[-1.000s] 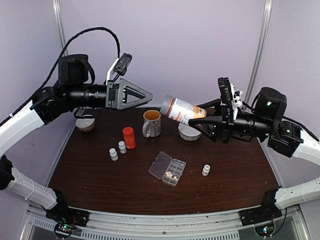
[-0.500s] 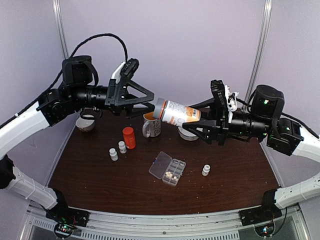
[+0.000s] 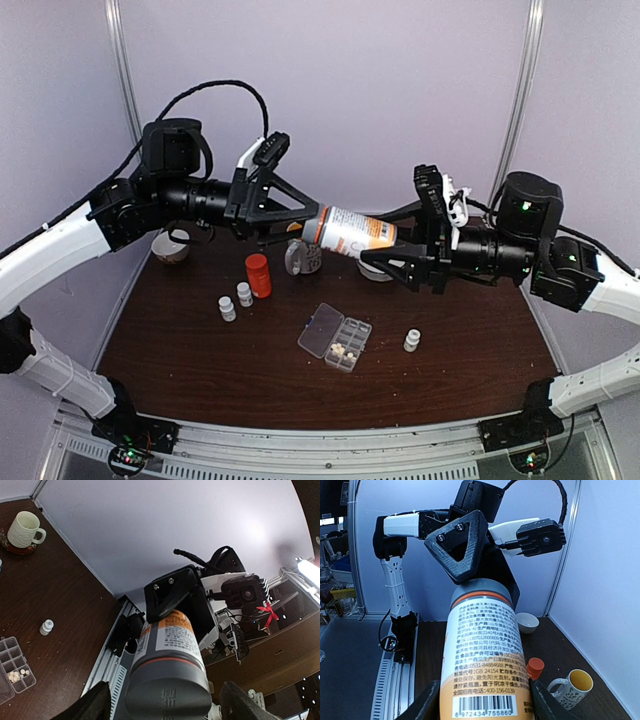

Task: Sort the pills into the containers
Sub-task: Screw the lid of the pill bottle onto the pill bottle.

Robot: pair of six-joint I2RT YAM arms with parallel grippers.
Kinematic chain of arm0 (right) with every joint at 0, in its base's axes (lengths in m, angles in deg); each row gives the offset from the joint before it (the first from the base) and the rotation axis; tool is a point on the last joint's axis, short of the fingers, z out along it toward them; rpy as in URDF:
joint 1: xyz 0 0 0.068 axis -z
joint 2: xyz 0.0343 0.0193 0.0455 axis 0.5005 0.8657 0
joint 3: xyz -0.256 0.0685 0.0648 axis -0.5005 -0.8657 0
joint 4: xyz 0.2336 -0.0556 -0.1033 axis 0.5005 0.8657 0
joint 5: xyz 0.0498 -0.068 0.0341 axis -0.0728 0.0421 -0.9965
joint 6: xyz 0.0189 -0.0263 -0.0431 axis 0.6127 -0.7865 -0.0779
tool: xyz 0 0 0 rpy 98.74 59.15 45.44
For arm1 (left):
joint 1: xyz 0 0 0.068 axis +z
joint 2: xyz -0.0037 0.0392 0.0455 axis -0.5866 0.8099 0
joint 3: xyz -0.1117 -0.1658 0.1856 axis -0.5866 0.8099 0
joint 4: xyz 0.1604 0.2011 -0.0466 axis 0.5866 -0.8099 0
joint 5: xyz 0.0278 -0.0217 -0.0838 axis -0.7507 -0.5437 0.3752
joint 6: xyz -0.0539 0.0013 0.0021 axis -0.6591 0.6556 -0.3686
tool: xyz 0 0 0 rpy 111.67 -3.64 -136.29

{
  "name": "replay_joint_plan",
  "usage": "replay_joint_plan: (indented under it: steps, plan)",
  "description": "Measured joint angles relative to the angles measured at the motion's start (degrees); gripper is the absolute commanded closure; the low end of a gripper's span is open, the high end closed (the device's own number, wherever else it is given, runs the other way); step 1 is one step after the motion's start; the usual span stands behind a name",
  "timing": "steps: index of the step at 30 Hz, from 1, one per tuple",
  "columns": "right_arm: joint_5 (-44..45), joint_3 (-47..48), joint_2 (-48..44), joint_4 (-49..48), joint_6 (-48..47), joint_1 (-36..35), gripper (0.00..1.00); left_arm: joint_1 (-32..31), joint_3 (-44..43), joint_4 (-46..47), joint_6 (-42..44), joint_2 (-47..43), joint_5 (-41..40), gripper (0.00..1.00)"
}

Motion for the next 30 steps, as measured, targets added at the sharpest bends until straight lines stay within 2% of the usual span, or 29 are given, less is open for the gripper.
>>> replay_joint_plan:
  steps: [2, 5, 7, 11, 13, 15, 16, 20, 25, 30]
  plan:
    - [0.1, 0.0, 0.2, 0.1, -0.2, 0.0, 1.00, 0.0, 0.0, -0.1, 0.0, 0.0, 0.2, 0.37]
    - [0.3, 0.0, 0.3, 0.1, -0.2, -0.1, 1.00, 0.0, 0.0, -0.1, -0.3, 0.0, 0.5, 0.44]
    - [0.3, 0.1, 0.3, 0.1, -0.4, -0.1, 1.00, 0.0, 0.0, -0.1, -0.6, 0.0, 0.8, 0.42]
    - [0.5, 0.5, 0.5, 0.5, -0.8, -0.2, 1.00, 0.1, 0.0, 0.0, -0.9, 0.1, 1.3, 0.26]
    - [0.6, 0.5, 0.6, 0.5, -0.9, -0.2, 1.00, 0.1, 0.0, -0.1, -1.0, 0.2, 1.6, 0.24]
    - [0.8, 0.5, 0.7, 0.6, -1.0, -0.2, 1.00, 0.1, 0.0, -0.1, -1.1, 0.3, 1.9, 0.26]
    - [0.8, 0.5, 0.8, 0.6, -1.0, -0.2, 1.00, 0.1, 0.0, -0.1, -1.1, 0.4, 2.0, 0.29]
    - [0.7, 0.6, 0.8, 0.7, -1.0, -0.2, 1.00, 0.1, 0.0, -0.4, -1.0, 0.4, 2.3, 0.51]
    - [0.8, 1.2, 0.9, 1.4, -1.0, -0.4, 1.00, 0.2, 0.0, -0.7, -0.2, 0.4, 2.7, 0.72]
    - [0.5, 3.4, 2.1, 3.6, 0.6, -0.4, 1.00, 0.9, 0.0, -0.9, 1.4, 0.4, 3.4, 0.78]
